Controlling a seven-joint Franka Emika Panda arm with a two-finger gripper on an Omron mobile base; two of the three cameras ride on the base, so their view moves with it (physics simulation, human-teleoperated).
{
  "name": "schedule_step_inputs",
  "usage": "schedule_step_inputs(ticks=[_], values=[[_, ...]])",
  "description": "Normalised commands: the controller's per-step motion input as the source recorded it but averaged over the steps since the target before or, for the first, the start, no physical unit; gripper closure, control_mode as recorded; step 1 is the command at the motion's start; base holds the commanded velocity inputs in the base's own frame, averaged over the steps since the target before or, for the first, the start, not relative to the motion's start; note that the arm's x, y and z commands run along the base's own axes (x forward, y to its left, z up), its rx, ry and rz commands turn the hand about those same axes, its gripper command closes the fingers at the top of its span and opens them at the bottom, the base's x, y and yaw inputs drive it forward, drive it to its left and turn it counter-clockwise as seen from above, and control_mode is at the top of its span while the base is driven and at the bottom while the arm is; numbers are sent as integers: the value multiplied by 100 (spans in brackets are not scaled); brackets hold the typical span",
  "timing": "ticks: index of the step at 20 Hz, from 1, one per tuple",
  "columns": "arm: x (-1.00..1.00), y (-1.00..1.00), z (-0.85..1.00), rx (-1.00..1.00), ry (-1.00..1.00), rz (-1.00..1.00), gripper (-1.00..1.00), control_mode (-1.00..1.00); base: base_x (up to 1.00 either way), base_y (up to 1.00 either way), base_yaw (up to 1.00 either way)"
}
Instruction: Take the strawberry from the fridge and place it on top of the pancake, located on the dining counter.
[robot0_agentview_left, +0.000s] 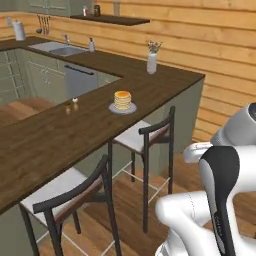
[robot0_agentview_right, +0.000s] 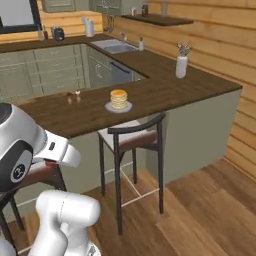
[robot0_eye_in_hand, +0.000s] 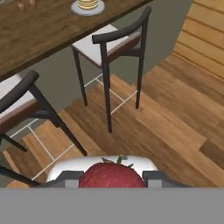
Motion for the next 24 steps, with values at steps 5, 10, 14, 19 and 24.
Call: schedule_step_inputs(ticks=[5,10,14,19,24], values=[[0,0,0,0,0,0,100,100,94,-71,68],[0,0,0,0,0,0,100,100,62,-93,63],[0,0,0,0,0,0,100,100,50,-97,48],[0,0,0,0,0,0,100,100,79,-55,16],[0,0,0,0,0,0,100,100,50,15,0]])
